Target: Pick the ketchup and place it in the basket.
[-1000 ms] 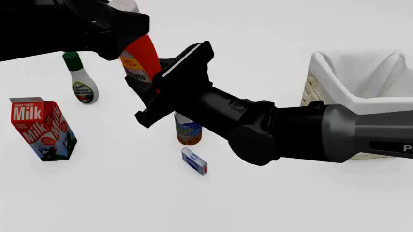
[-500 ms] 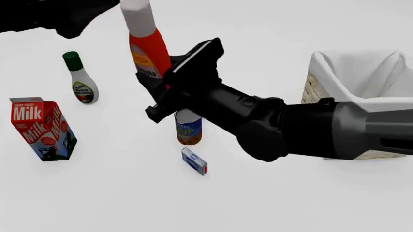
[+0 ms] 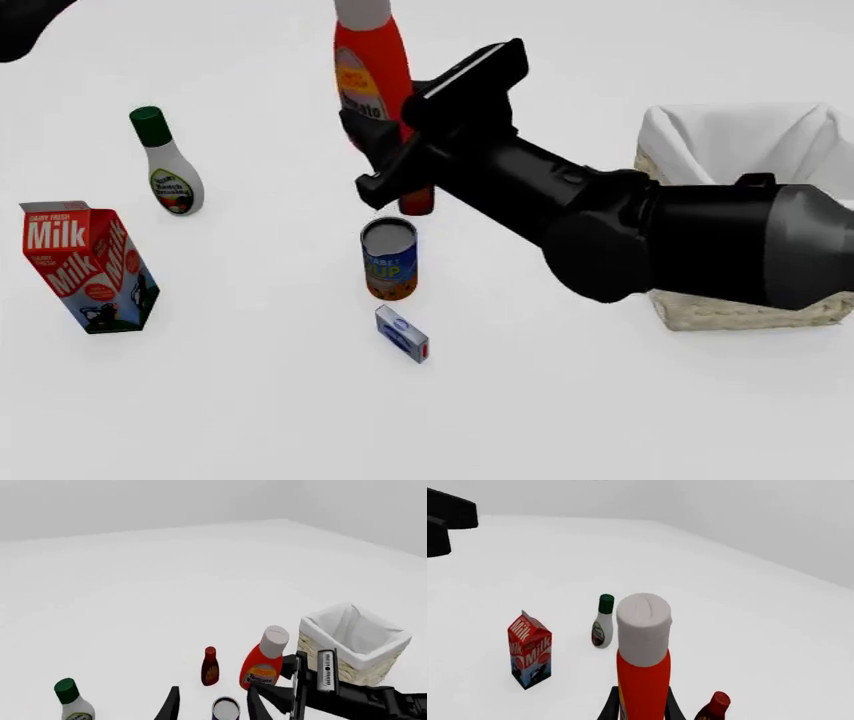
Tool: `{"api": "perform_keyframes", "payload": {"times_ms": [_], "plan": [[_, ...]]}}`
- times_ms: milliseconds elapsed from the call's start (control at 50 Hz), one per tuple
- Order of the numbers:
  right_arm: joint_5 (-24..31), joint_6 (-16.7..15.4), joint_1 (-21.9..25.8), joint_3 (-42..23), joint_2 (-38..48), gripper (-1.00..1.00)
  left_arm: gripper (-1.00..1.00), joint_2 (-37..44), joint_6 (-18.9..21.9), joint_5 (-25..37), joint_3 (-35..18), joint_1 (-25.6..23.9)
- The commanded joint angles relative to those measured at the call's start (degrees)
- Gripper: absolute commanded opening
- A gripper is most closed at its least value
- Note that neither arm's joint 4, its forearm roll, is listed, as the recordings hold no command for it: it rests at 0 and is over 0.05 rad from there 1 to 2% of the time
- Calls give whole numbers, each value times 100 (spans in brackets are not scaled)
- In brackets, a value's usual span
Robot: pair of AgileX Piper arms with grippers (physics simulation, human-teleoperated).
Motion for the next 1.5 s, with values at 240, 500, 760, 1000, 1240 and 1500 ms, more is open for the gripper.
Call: {"api": "perform_keyframes", "payload": {"times_ms": [240, 500, 760, 1000, 1240, 1500], "plan": [[386, 198, -762, -88, -440, -100, 100, -757, -589, -794, 1221, 895], [676, 187, -1394, 51, -752, -100, 100, -1048, -663, -1590, 2326, 904], [940, 150, -2280, -199, -769, -100, 100, -1140, -695, -1844, 2689, 891], [740, 260, -3128, -174, -746, -100, 100, -1194, -665, -1948, 2802, 722], [624, 316, -3648, -41, -735, -100, 100, -997, -725, -2137, 2799, 565], [530, 368, -4352, -80, -513, -100, 100, -850, -786, -2228, 2788, 567]]}}
